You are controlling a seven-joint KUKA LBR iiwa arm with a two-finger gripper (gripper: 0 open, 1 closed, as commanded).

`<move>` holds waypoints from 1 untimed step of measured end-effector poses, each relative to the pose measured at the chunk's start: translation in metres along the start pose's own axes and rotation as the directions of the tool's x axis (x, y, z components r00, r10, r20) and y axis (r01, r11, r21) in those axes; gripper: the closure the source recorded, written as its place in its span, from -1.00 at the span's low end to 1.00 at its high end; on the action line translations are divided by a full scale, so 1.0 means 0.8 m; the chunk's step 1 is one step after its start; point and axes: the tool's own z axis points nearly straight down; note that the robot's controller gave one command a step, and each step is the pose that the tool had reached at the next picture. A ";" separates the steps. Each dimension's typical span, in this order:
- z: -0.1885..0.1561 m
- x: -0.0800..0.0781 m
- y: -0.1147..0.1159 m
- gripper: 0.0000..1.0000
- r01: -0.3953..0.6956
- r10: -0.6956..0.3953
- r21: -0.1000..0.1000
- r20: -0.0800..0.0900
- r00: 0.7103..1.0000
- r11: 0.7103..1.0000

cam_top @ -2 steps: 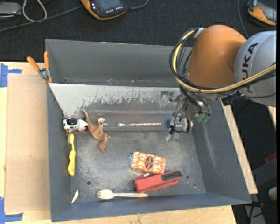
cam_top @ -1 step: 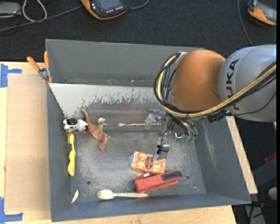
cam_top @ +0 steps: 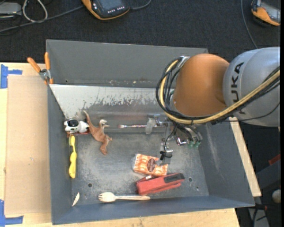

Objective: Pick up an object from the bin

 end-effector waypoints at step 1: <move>0.075 0.020 -0.007 -1.00 0.017 -0.017 -0.002 -0.001 1.000 1.000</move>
Offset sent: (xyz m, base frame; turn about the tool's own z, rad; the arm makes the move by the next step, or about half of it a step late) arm -0.0536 -0.0274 -0.0362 0.0405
